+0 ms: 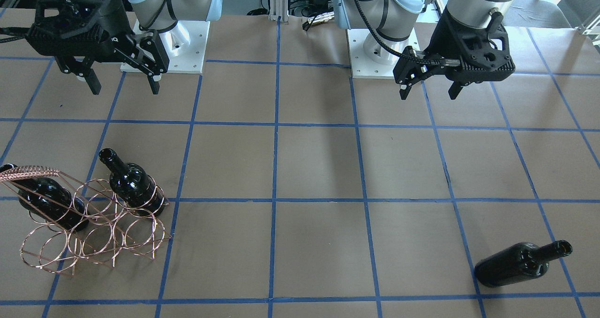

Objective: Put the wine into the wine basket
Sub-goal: 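Lower the left gripper holding the dark wine bottle toward the table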

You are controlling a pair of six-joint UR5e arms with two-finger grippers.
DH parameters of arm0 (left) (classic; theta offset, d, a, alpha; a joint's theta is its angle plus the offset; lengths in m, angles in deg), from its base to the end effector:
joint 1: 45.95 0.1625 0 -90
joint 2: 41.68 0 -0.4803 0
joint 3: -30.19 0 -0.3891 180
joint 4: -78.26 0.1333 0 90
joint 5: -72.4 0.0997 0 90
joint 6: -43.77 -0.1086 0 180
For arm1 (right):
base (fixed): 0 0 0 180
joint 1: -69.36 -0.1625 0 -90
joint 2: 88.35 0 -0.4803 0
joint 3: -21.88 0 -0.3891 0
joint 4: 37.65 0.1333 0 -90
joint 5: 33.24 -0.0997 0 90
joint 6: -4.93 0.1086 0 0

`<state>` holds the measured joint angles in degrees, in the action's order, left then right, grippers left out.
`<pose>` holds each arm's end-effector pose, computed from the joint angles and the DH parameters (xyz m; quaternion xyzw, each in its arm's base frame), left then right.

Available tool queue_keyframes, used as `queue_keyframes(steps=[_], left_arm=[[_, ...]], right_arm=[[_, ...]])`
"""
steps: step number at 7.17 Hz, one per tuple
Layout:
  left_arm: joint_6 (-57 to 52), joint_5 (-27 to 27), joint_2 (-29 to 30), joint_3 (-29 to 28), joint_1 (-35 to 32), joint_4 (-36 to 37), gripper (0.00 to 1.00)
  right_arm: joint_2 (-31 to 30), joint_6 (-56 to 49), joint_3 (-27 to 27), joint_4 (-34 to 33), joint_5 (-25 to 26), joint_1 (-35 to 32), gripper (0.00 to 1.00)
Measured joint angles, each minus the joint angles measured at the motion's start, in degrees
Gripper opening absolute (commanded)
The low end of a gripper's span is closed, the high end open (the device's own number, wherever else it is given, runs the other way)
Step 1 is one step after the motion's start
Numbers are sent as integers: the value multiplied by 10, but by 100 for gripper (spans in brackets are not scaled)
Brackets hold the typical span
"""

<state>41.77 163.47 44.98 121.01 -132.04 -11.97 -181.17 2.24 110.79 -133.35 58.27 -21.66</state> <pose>-0.0993 -0.4726 0.5546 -0.0168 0.9996 -0.0195 0.0104 0.1390 -0.4786 0.5784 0.0312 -0.9959 0.0836 0.0143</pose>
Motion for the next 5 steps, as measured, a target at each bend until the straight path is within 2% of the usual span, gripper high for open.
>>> queue_keyframes(steps=[2,5], left_arm=[[-2,-1,3,-3,13,2,100],[-91,-5,44,-43,113,16,100]], right_arm=[[0,0,0,-1,0,0,100],[0,1,0,-2,0,0,100]])
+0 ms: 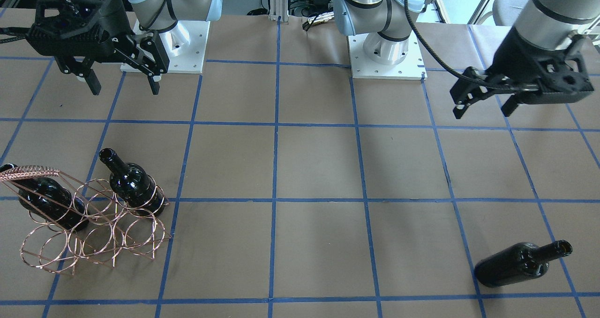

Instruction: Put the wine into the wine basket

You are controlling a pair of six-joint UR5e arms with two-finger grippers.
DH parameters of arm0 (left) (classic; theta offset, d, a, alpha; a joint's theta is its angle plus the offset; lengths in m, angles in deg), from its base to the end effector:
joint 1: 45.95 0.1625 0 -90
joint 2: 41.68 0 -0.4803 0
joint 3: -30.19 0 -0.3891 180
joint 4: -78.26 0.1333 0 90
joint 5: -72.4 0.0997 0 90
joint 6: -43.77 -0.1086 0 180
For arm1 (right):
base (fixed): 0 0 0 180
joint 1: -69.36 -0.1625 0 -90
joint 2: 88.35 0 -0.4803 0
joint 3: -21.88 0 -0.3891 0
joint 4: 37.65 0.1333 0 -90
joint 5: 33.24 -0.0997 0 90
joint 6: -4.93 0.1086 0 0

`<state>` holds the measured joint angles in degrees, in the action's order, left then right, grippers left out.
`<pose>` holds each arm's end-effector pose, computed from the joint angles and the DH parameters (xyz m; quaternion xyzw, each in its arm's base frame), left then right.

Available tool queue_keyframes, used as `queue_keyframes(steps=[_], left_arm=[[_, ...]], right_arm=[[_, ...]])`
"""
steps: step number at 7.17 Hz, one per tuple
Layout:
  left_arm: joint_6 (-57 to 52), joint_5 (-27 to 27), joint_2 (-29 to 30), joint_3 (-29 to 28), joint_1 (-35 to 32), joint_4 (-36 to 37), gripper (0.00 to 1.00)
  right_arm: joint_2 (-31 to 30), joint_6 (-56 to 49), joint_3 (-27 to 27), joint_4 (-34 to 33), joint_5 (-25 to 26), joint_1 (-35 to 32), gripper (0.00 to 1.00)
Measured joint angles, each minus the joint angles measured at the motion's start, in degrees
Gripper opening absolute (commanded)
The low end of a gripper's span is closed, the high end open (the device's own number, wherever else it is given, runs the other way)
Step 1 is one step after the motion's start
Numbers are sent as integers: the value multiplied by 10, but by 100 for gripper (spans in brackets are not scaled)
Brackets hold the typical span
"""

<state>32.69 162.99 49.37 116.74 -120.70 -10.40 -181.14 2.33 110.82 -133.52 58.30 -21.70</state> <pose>0.0051 -0.5211 0.5572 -0.0365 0.9988 -0.0306 0.0124 0.1393 -0.4789 0.5782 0.0307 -0.9958 0.0845 0.0145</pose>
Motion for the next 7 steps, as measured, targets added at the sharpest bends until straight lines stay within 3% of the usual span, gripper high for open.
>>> queue_keyframes(steps=[3,7], left_arm=[[-60,-4,96,-101,50,11,100],[-111,-3,189,-152,71,65,100]], right_arm=[[0,3,0,0,0,0,100],[0,3,0,0,0,0,100]])
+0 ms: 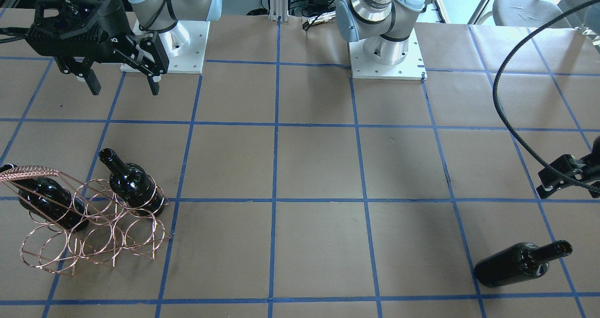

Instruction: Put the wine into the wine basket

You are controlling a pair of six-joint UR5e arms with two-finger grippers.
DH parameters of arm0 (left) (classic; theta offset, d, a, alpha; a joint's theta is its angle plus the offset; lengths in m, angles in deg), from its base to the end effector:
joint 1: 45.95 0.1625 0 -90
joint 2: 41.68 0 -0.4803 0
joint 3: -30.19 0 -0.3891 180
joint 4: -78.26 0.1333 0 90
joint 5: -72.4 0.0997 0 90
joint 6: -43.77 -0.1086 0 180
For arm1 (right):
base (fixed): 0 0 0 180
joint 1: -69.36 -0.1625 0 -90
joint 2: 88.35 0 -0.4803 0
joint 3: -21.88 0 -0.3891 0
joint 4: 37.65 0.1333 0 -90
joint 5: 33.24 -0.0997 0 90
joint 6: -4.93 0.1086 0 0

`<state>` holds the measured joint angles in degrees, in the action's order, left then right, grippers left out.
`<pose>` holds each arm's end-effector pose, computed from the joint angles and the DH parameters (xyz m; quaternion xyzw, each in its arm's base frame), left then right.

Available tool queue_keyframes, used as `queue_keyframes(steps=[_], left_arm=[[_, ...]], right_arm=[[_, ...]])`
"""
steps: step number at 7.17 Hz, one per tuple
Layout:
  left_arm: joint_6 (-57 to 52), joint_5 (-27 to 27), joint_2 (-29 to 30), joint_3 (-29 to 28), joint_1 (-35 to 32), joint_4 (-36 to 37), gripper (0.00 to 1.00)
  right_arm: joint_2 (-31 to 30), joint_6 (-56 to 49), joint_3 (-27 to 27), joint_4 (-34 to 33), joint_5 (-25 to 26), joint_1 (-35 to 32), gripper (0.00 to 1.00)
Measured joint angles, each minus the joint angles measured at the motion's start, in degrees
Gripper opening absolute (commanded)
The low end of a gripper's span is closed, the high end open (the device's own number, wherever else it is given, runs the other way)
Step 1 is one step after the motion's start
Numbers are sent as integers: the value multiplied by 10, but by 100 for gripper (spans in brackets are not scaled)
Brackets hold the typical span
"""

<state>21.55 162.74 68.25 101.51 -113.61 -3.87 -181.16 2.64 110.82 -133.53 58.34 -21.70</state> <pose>0.1298 -0.6648 0.5092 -0.0012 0.9983 -0.0523 0.0246 0.1392 -0.4788 0.5784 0.0280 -0.9959 0.0848 0.0146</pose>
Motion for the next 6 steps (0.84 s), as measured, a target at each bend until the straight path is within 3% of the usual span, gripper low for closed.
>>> queue_keyframes(steps=[6], left_arm=[[-18,-29,87,-20,1,90,100]], right_arm=[[1,0,0,-2,0,0,100]])
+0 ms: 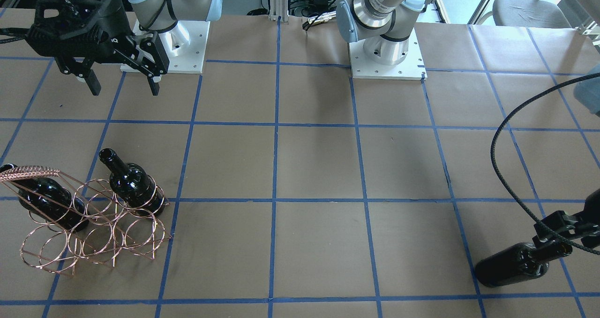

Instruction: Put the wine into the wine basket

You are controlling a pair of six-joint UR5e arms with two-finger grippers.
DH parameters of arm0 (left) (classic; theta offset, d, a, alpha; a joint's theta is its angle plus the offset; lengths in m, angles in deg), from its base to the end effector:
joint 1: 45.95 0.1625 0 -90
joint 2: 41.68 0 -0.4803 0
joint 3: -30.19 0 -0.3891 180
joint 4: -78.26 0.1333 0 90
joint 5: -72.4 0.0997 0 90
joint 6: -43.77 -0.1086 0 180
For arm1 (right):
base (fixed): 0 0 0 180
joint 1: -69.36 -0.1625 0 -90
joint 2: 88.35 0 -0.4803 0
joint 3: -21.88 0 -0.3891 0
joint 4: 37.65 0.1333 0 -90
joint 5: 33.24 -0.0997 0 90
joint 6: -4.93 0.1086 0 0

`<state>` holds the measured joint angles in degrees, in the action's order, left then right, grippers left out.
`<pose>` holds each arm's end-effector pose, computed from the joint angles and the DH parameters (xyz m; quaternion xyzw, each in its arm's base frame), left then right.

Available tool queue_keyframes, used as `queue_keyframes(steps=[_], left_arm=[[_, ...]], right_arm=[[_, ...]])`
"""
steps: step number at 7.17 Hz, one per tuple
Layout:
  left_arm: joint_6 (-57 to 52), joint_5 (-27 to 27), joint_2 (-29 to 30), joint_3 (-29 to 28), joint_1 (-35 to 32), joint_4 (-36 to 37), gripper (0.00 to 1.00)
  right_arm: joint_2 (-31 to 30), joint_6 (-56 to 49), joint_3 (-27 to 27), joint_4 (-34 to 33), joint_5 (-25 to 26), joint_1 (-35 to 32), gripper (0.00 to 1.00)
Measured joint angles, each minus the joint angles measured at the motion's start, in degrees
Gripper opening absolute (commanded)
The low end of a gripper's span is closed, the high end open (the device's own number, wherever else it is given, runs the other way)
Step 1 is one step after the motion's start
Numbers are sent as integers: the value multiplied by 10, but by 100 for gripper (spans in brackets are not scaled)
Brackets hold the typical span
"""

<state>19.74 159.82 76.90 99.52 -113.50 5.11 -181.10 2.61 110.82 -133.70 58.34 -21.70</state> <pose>0.1513 -0.7279 0.4390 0.0155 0.9966 -0.0805 0.0101 0.1392 -0.4795 0.5782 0.0282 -0.9958 0.0858 0.0147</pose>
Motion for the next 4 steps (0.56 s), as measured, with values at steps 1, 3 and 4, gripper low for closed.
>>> queue_keyframes(steps=[1,3,4], left_arm=[[1,-5,6,-2,-1,7,100],[-1,-12,16,-2,-2,15,92],[-2,-13,20,-2,-2,16,77]], right_arm=[[0,-1,0,-3,0,0,100],[0,-1,0,-6,0,0,100],[0,-1,0,-6,0,0,100]])
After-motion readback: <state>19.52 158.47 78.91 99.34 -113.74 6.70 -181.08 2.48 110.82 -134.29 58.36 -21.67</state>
